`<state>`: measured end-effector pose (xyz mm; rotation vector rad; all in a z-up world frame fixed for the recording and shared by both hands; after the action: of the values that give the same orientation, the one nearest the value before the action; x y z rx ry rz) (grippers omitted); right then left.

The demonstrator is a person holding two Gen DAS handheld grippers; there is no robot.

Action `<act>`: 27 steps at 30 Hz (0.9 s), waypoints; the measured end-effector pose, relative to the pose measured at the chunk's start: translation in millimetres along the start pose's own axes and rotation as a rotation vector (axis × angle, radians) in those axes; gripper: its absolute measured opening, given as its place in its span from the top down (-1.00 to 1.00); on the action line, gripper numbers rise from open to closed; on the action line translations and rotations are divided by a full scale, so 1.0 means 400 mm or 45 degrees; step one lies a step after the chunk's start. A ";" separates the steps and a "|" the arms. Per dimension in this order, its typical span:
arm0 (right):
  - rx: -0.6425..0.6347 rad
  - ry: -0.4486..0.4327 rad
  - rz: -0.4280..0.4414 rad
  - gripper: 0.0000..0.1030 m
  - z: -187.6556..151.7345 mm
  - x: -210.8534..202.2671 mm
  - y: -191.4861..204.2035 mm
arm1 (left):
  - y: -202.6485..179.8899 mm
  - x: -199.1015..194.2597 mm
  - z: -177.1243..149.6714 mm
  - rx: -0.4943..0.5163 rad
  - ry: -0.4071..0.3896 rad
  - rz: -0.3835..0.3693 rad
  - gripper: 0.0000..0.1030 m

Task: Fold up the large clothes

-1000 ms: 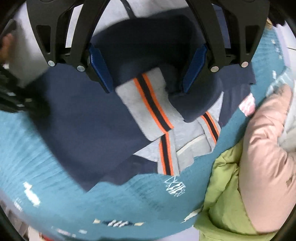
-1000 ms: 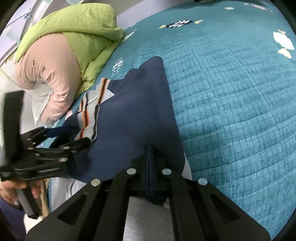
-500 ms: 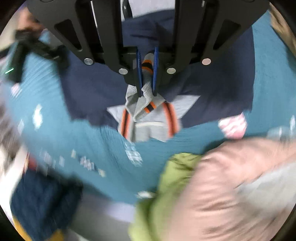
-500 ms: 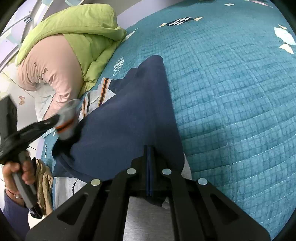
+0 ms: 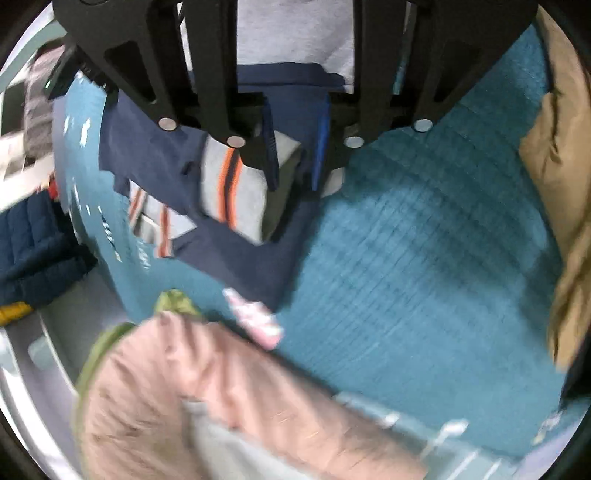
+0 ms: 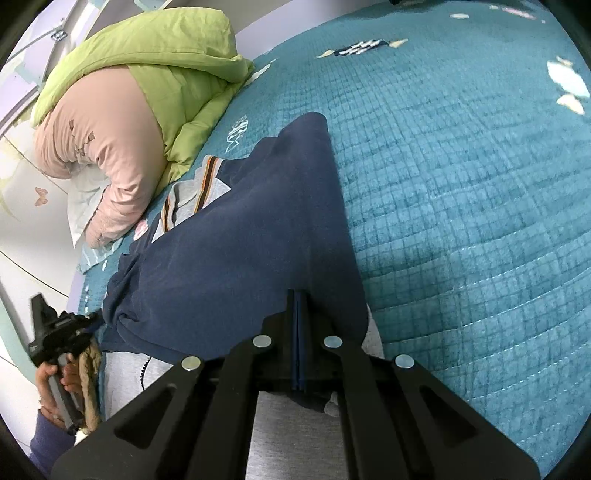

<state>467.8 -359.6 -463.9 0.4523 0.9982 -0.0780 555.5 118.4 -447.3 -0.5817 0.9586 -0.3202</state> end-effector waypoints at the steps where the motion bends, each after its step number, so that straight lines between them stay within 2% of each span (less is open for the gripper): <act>1: -0.025 -0.022 -0.027 0.92 0.004 -0.014 0.014 | -0.034 -0.006 0.003 0.063 -0.013 -0.007 0.61; 3: -0.057 -0.065 -0.028 0.88 0.014 -0.037 0.037 | -0.102 -0.021 -0.002 0.159 -0.034 -0.067 0.56; 5: -0.068 -0.081 -0.014 0.88 0.026 -0.045 0.054 | -0.170 -0.020 -0.005 0.271 -0.055 -0.100 0.36; 9: -0.065 -0.061 -0.029 0.88 0.037 -0.027 0.064 | -0.297 -0.024 -0.028 0.484 -0.115 -0.067 0.33; 10: -0.071 -0.054 -0.030 0.88 0.038 -0.020 0.068 | -0.325 -0.010 -0.041 0.530 -0.084 -0.109 0.32; 12: -0.083 -0.041 -0.038 0.88 0.040 -0.007 0.075 | -0.342 0.047 -0.054 0.512 0.050 -0.162 0.30; 14: -0.087 -0.021 -0.035 0.88 0.044 0.007 0.075 | -0.341 0.104 -0.072 0.520 0.167 -0.150 0.24; 15: -0.089 -0.006 -0.046 0.88 0.044 0.016 0.070 | -0.328 0.148 -0.082 0.533 0.252 -0.083 0.17; 16: -0.098 -0.004 -0.088 0.93 0.045 0.022 0.061 | -0.298 0.187 -0.083 0.533 0.291 0.040 0.16; 17: -0.105 -0.009 -0.104 1.00 0.045 0.024 0.053 | -0.266 0.208 -0.077 0.522 0.297 0.116 0.17; 18: -0.099 -0.007 -0.098 1.00 0.047 0.026 0.036 | -0.227 0.224 -0.066 0.478 0.316 0.137 0.17; 20: -0.080 -0.008 -0.100 1.00 0.048 0.024 0.011 | -0.176 0.222 -0.037 0.377 0.312 0.080 0.48; 24: -0.071 -0.009 -0.152 1.00 0.052 0.030 -0.016 | -0.143 0.201 0.000 0.292 0.297 -0.010 0.50; 27: -0.044 0.008 -0.119 1.00 0.055 0.031 -0.028 | -0.151 0.190 0.010 0.317 0.287 -0.028 0.46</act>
<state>489.1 -376.8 -467.7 0.3743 1.0250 -0.1435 599.8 33.1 -460.7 -0.3328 1.1092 -0.5248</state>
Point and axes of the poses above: each gripper's, at about its wrist camera, not at the fingertips, and x roughly the way its jaws point, y to its left, z to its top, the point moved 2 cm from there along x, roughly the way its jaws point, and after that the axes turned 12 degrees about -z, right-handed, at the moved point
